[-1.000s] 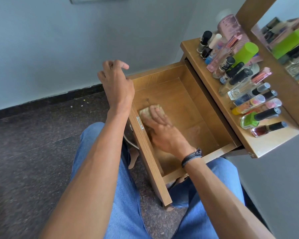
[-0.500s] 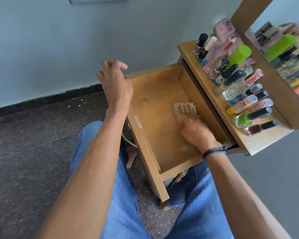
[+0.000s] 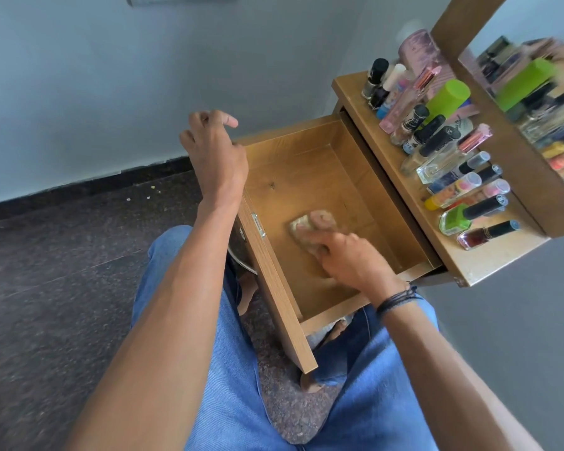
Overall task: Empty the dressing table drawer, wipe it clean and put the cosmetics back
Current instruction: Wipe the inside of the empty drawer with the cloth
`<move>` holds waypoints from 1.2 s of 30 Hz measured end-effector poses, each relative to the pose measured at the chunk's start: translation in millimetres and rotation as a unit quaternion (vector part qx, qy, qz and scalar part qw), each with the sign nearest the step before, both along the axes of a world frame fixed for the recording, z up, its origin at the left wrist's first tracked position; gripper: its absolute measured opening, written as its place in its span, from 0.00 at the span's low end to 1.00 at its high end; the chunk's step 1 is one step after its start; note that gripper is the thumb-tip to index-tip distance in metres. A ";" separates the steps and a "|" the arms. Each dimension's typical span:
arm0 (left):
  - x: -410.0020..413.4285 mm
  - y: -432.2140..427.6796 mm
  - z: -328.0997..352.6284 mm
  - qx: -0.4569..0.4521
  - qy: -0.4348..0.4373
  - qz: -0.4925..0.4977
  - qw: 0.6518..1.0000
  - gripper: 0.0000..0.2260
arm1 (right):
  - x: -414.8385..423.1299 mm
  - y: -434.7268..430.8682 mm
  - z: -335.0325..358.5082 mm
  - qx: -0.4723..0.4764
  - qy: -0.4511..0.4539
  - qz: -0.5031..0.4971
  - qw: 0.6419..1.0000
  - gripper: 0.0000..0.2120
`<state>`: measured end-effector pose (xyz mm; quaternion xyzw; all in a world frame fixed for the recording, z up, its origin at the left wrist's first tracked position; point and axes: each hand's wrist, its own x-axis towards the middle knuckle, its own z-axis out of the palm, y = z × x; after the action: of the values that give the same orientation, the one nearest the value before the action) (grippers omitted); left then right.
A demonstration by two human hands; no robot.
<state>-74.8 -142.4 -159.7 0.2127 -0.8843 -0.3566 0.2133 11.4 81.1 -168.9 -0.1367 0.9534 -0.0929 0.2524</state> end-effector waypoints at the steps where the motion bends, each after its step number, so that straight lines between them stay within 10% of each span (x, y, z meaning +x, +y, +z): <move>1: -0.3 -0.1 0.0 0.000 0.000 0.000 1.000 0.24 | -7.1 12.0 2.7 0.009 0.006 -0.016 1.000 0.26; 36: -3.1 2.5 -0.5 0.007 0.003 -0.004 1.000 0.23 | 26.3 -3.0 26.5 0.089 0.022 -0.093 0.991 0.28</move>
<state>-77.9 -139.9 -160.2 0.2099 -0.8822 -0.3638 0.2129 37.7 78.1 -142.4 -0.0263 0.9717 -0.0276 0.2331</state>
